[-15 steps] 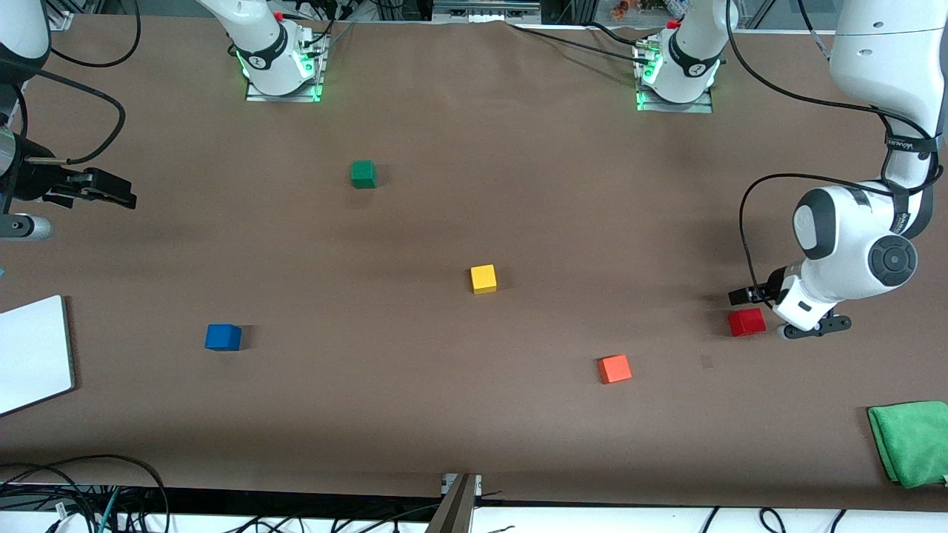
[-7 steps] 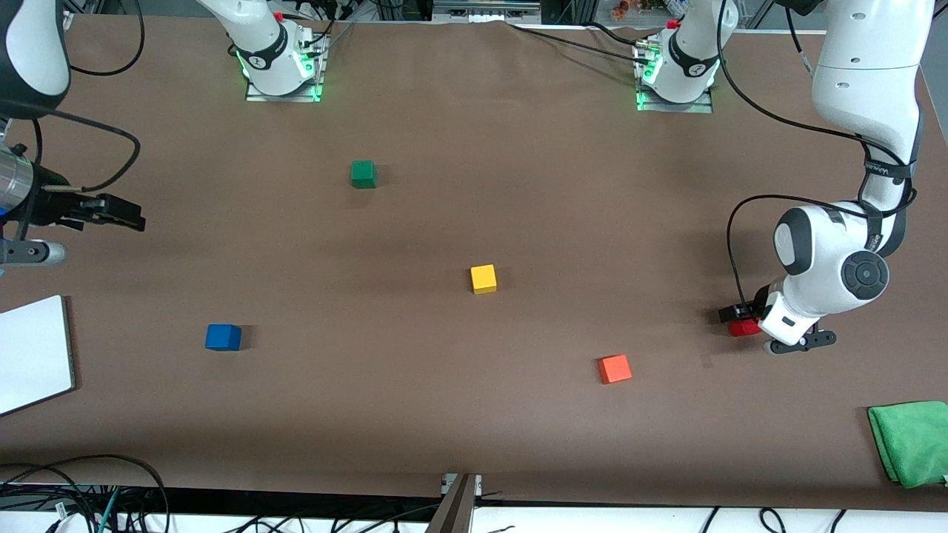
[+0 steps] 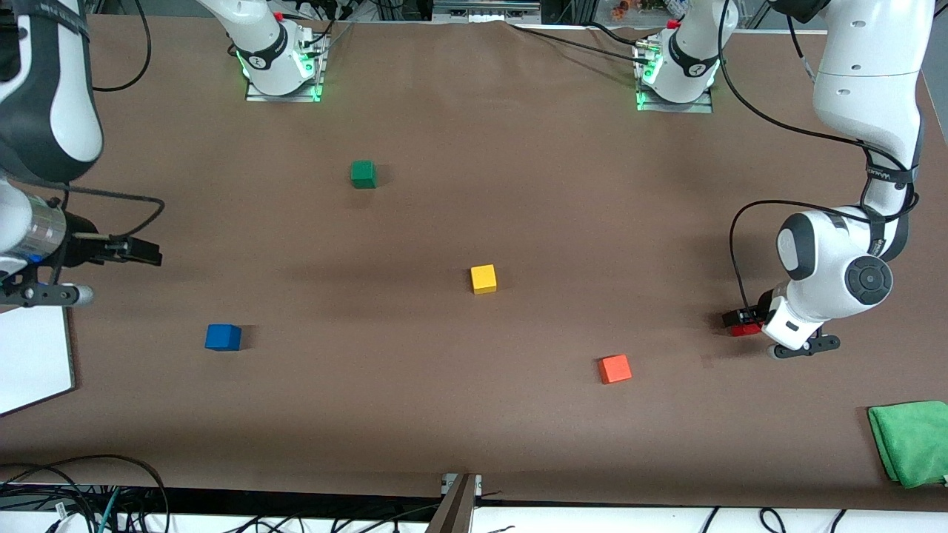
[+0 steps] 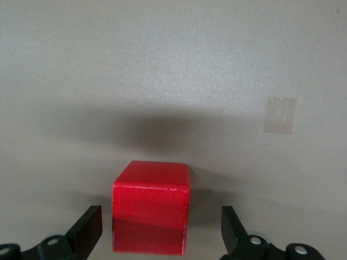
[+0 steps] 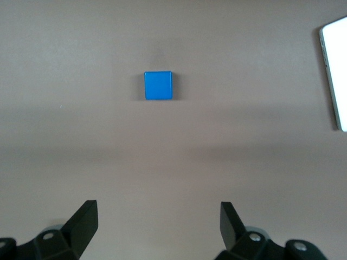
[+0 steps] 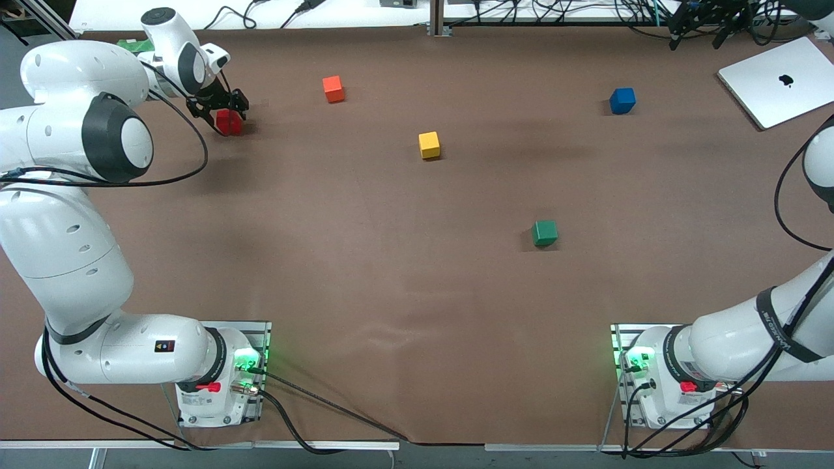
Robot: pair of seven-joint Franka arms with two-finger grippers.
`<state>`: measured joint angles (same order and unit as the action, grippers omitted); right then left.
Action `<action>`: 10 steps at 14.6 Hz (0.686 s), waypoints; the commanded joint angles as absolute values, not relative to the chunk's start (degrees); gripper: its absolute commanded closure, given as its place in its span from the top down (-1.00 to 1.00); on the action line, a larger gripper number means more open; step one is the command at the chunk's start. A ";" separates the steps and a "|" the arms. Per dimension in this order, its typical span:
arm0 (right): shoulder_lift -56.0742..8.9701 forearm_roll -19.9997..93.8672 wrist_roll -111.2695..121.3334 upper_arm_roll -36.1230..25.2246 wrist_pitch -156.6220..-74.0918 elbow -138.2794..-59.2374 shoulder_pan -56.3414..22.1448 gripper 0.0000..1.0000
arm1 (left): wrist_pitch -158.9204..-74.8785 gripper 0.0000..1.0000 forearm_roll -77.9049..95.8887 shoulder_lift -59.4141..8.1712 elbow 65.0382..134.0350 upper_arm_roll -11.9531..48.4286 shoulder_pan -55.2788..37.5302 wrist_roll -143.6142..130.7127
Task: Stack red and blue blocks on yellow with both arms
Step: 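Carry the red cube to the yellow cube while the right gripper grasps the blue cube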
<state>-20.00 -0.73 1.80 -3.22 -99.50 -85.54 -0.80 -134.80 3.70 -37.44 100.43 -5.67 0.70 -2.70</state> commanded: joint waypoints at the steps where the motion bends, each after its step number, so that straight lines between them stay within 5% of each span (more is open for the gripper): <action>1: -24.42 -1.05 1.85 -2.90 -103.60 -84.46 -0.53 1.00 | -134.56 -0.02 4.40 -38.94 98.35 -5.71 0.97 0.17; 2: -25.74 -1.14 1.76 -2.90 -105.80 -84.46 -0.53 1.00 | -134.47 -0.33 4.31 -38.85 98.35 -5.71 0.97 0.09; 3: -27.49 -1.14 1.76 -2.90 -108.69 -84.46 -0.53 1.00 | -134.04 -0.99 4.65 -38.59 98.35 -5.71 0.97 0.00; 10: -37.87 -0.53 1.58 -2.90 -122.76 -84.90 -0.18 1.00 | -129.21 -1.00 5.10 -34.64 95.90 0.51 0.53 -0.70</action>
<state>-35.79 -0.73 1.80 -3.22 -120.04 -85.67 -0.78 -132.68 3.71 -36.87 97.59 -1.87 0.69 -1.75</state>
